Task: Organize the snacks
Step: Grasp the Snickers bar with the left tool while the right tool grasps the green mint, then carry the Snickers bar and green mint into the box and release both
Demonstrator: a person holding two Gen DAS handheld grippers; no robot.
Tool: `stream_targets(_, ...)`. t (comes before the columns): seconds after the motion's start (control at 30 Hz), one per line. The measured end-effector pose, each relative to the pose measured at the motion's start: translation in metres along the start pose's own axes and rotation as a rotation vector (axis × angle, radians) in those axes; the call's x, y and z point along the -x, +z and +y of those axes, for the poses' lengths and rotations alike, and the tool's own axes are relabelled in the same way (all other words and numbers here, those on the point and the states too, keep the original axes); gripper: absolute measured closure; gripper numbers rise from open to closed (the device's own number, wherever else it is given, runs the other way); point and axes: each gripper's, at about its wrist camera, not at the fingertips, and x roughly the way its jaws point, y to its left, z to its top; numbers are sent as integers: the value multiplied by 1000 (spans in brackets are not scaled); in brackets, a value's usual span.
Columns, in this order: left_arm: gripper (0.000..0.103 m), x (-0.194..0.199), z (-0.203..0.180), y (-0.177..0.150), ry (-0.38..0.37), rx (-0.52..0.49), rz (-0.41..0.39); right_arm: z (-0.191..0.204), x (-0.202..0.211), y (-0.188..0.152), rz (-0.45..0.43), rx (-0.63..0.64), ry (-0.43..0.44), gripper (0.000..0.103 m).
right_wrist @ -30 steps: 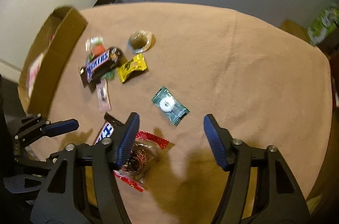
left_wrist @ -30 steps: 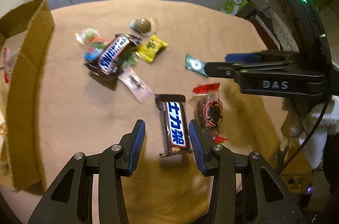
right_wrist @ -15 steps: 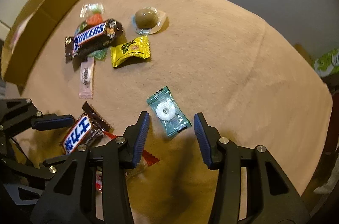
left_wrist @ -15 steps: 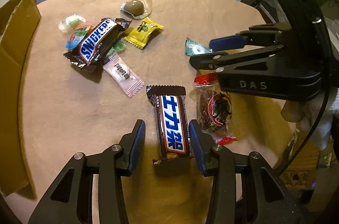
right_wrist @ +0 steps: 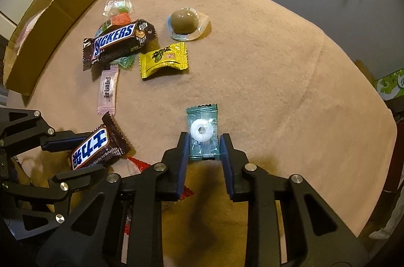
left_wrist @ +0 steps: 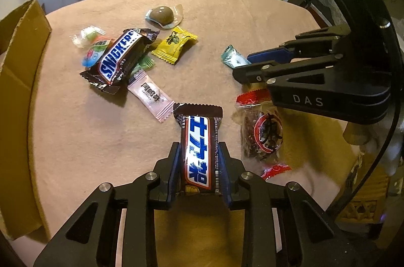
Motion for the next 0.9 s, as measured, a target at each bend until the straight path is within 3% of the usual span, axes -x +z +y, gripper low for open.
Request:
stream_targets(0.5,76,43,40,-4,-1,101,-82,-27,40,-5,-81,-72,24,78)
stream_targets(0.9,77,86,90,-8,53,208,-177,7,73,25,-164,-26,61,78)
